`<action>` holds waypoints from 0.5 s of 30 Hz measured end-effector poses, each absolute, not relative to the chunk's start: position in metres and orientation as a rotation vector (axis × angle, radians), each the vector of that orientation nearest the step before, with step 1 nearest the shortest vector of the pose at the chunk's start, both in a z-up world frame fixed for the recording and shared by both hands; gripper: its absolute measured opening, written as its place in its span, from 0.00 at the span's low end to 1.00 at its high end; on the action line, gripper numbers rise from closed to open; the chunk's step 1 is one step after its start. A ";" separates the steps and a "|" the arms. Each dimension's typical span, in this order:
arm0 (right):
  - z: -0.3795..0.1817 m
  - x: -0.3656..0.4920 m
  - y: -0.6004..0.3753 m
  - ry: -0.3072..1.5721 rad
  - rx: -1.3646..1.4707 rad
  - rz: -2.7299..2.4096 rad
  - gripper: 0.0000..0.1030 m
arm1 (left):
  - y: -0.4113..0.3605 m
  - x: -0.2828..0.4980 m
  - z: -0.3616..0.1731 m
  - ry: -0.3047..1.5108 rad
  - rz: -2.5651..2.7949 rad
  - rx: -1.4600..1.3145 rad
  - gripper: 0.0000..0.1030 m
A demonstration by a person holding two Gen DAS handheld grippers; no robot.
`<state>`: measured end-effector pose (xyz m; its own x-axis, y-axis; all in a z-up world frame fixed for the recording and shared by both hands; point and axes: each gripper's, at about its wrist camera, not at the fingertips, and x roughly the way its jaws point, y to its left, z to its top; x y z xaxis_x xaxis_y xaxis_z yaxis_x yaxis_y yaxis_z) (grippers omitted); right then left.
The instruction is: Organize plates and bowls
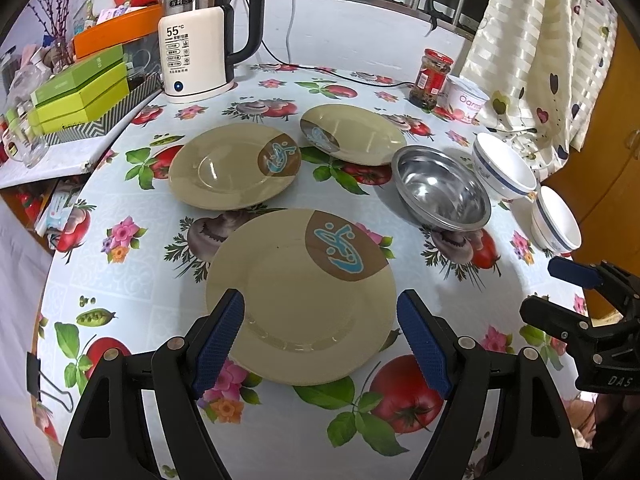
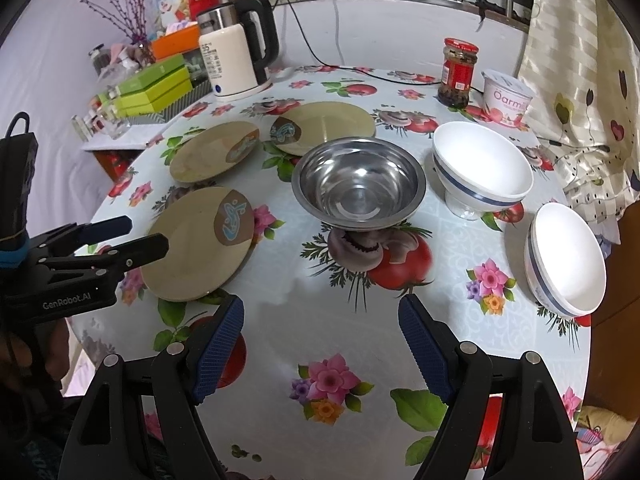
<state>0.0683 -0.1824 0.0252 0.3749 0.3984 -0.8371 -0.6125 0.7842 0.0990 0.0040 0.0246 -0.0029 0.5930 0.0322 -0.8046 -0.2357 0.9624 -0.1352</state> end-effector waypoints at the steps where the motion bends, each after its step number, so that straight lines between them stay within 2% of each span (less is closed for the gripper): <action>1: 0.025 0.068 -0.181 0.993 -0.246 0.656 0.78 | 0.025 0.004 -0.003 0.925 0.158 -0.240 0.77; 15: 0.028 0.073 -0.168 0.977 -0.259 0.673 0.78 | 0.034 0.006 -0.003 0.923 0.166 -0.254 0.77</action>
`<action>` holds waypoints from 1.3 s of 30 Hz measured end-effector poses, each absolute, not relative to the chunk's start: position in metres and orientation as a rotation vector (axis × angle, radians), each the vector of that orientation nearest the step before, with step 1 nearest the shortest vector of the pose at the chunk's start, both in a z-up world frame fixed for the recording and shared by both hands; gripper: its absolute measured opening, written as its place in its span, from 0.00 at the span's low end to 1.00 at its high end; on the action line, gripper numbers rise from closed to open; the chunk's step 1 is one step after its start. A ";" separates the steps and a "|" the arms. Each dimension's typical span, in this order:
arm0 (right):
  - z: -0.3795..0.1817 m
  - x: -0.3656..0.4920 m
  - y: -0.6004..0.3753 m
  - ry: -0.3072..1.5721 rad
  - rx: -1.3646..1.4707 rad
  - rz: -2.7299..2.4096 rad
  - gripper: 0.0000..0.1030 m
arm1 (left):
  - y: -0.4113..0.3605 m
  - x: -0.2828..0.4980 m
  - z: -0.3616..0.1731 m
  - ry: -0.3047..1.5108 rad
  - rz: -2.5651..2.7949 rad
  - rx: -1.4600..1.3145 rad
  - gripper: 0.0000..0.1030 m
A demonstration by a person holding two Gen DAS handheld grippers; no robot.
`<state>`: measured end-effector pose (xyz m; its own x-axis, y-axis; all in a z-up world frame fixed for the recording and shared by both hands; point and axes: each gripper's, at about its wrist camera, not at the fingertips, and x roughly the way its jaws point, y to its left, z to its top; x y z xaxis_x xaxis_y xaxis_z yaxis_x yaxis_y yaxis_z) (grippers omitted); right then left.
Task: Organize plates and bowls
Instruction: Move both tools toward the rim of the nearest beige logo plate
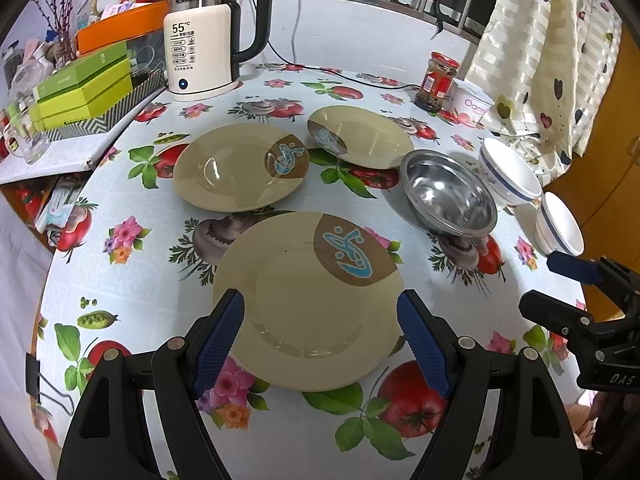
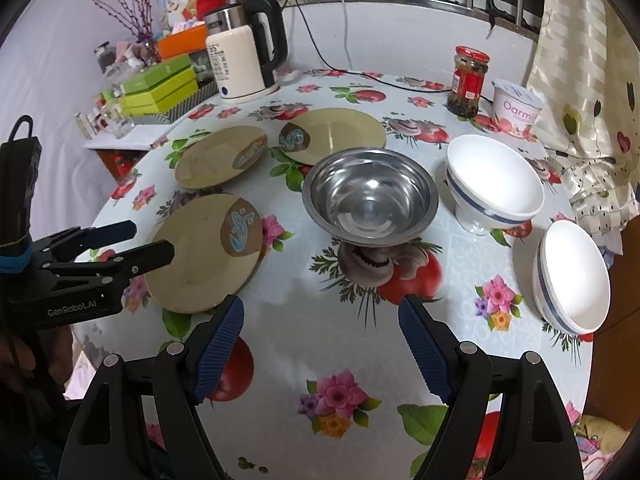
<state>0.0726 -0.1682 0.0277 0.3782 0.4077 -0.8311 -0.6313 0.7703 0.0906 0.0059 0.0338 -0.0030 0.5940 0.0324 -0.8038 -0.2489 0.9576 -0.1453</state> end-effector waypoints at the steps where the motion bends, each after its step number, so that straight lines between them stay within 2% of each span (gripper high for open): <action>1: 0.028 0.073 -0.167 0.976 -0.260 0.674 0.78 | 0.035 0.006 -0.003 0.922 0.167 -0.255 0.77; 39: 0.029 0.110 -0.058 0.901 -0.358 0.859 0.78 | 0.108 0.025 -0.009 0.877 0.290 -0.340 0.77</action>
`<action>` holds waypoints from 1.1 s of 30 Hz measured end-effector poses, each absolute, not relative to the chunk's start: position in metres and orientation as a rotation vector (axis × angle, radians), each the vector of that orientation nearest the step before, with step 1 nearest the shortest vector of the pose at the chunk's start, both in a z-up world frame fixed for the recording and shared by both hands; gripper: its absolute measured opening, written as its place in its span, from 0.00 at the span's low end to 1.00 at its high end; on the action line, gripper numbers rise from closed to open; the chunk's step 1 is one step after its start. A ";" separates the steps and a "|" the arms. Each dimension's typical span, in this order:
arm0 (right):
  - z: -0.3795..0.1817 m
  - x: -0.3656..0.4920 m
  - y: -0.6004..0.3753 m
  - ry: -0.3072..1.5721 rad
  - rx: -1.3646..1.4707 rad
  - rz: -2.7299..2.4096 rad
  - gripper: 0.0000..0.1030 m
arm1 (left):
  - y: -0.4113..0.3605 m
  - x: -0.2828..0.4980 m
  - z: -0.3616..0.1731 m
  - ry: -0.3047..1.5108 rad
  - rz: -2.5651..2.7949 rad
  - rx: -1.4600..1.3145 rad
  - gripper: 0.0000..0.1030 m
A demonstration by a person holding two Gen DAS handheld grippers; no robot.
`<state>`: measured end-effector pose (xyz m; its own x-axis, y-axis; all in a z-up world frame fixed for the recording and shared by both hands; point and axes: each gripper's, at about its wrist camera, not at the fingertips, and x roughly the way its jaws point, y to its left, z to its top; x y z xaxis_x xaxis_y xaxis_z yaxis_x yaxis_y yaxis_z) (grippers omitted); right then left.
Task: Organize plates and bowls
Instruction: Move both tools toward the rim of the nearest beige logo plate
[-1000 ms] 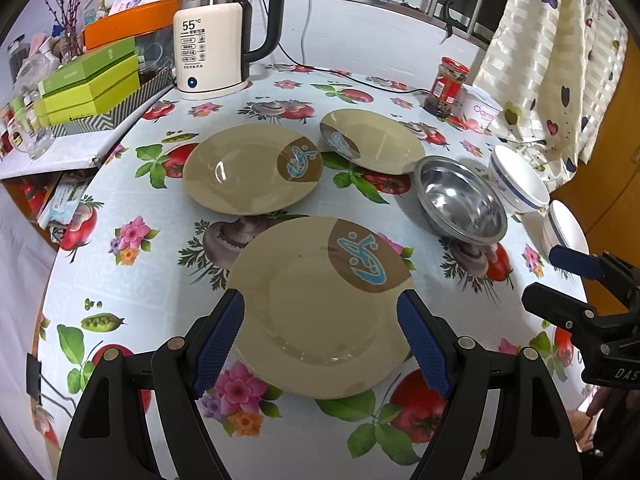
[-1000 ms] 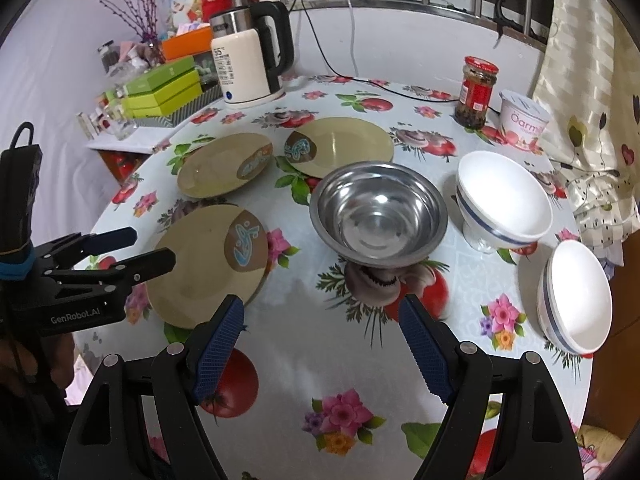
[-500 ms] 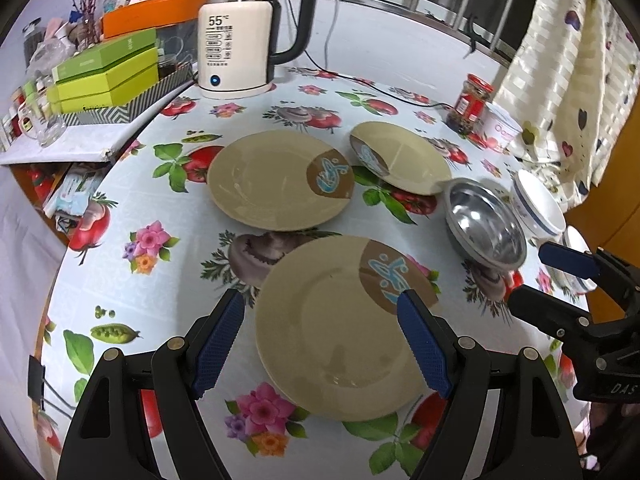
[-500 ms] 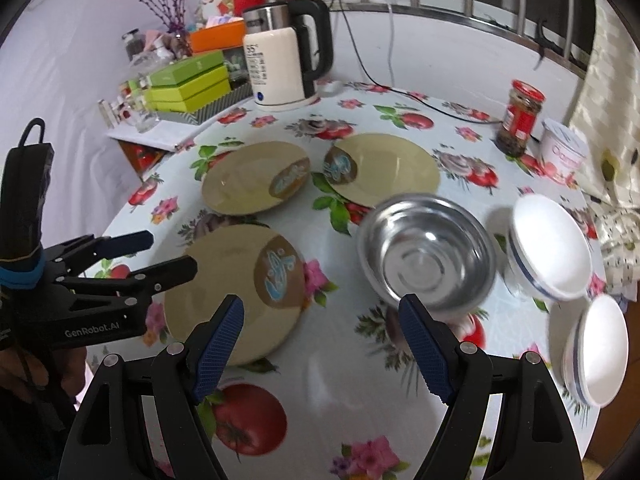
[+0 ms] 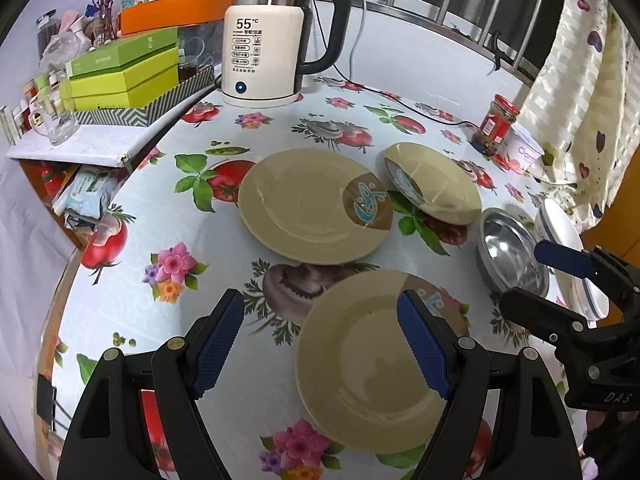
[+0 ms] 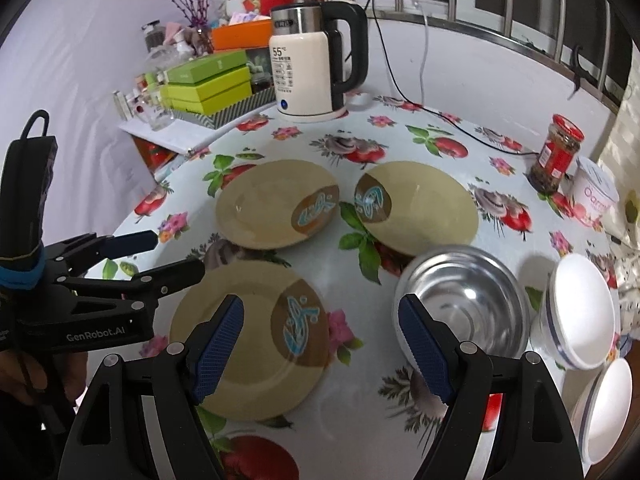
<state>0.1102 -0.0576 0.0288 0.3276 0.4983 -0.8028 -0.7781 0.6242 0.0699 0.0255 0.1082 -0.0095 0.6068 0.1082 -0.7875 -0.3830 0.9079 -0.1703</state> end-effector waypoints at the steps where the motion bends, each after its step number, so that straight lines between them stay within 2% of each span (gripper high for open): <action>1: 0.029 0.111 -0.055 0.898 -0.362 0.862 0.78 | 0.110 0.026 -0.010 0.878 0.291 -0.341 0.77; 24: 0.019 0.134 -0.009 0.906 -0.373 0.892 0.78 | 0.145 0.044 -0.019 0.876 0.319 -0.386 0.77; 33: 0.007 0.151 0.007 0.968 -0.341 0.873 0.78 | 0.165 0.053 -0.025 0.866 0.303 -0.427 0.77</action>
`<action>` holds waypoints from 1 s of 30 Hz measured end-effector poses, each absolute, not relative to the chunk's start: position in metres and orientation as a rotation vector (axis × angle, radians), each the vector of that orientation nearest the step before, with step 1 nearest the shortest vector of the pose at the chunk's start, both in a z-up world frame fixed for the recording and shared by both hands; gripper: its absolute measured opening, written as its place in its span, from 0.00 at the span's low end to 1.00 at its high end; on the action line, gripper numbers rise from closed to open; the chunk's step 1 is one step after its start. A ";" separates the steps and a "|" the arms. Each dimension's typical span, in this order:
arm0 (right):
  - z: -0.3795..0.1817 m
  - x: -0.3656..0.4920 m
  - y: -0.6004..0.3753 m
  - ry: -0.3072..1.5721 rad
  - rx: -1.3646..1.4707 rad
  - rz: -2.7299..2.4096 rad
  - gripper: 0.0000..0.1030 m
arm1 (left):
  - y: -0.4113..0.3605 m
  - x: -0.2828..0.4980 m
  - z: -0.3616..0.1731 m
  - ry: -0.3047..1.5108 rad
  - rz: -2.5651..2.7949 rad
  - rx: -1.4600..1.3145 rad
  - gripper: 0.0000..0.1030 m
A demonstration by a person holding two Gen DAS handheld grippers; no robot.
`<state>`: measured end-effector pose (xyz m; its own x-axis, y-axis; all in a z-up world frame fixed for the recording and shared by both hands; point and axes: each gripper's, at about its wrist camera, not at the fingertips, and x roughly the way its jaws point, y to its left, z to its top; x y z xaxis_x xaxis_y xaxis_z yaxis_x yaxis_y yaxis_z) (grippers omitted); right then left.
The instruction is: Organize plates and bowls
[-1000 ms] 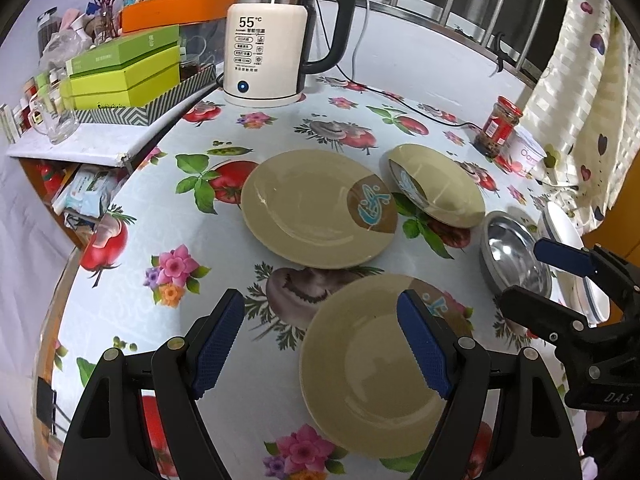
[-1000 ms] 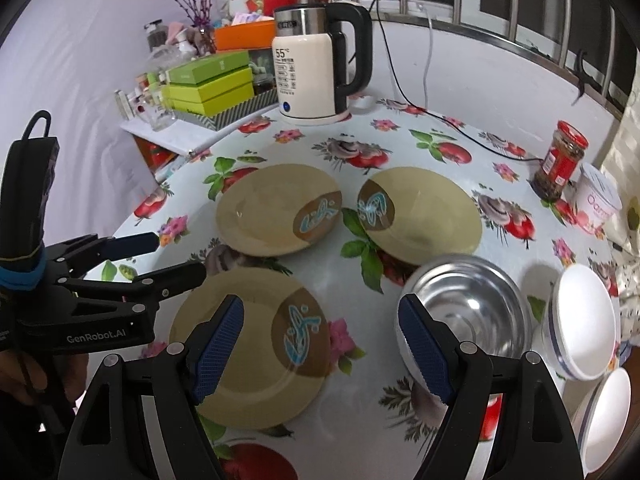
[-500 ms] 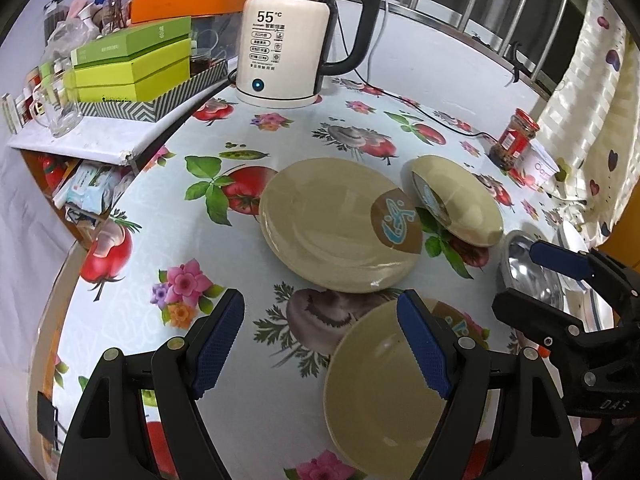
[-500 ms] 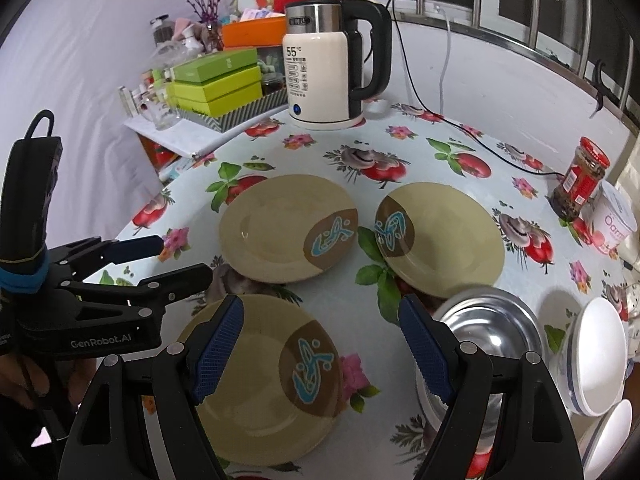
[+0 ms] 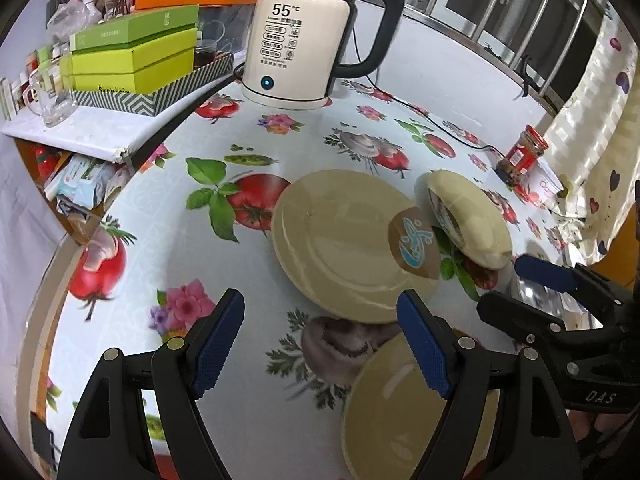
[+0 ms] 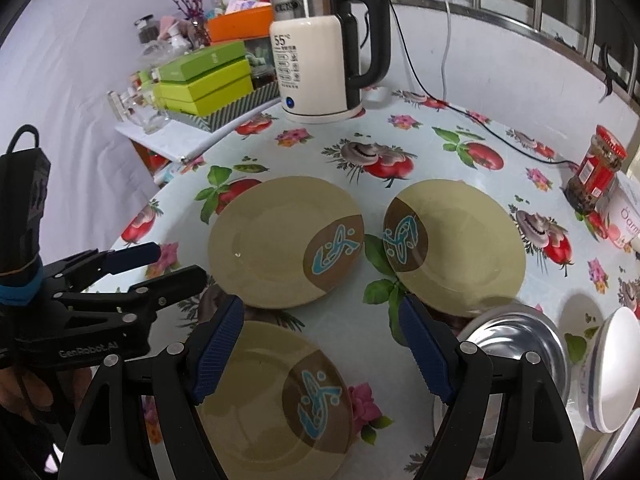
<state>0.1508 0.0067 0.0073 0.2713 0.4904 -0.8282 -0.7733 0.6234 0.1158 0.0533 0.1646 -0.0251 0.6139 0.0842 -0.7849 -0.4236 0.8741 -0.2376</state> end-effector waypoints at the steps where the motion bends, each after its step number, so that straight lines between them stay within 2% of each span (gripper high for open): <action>1: 0.006 0.153 0.009 0.978 -0.336 0.867 0.77 | 0.167 0.055 -0.026 0.866 0.301 -0.429 0.77; 5: 0.000 0.161 0.017 1.004 -0.330 0.860 0.70 | 0.175 0.062 -0.032 0.878 0.295 -0.440 0.72; 8: -0.004 0.166 0.024 1.029 -0.326 0.862 0.60 | 0.180 0.068 -0.037 0.886 0.296 -0.431 0.71; 11: -0.009 0.173 0.030 1.062 -0.314 0.857 0.58 | 0.186 0.074 -0.041 0.891 0.287 -0.431 0.70; 17: -0.021 0.181 0.044 1.104 -0.334 0.841 0.48 | 0.196 0.085 -0.050 0.918 0.277 -0.431 0.59; 27: -0.040 0.199 0.052 1.181 -0.340 0.794 0.45 | 0.203 0.094 -0.060 0.930 0.254 -0.446 0.57; 30: -0.045 0.202 0.055 1.195 -0.347 0.793 0.39 | 0.204 0.097 -0.062 0.936 0.246 -0.445 0.47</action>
<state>0.2023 0.0546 -0.0445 0.1447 0.3624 -0.9207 -0.7075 0.6884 0.1598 0.0973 0.2042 -0.0619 0.5745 0.0132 -0.8184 -0.3918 0.8823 -0.2608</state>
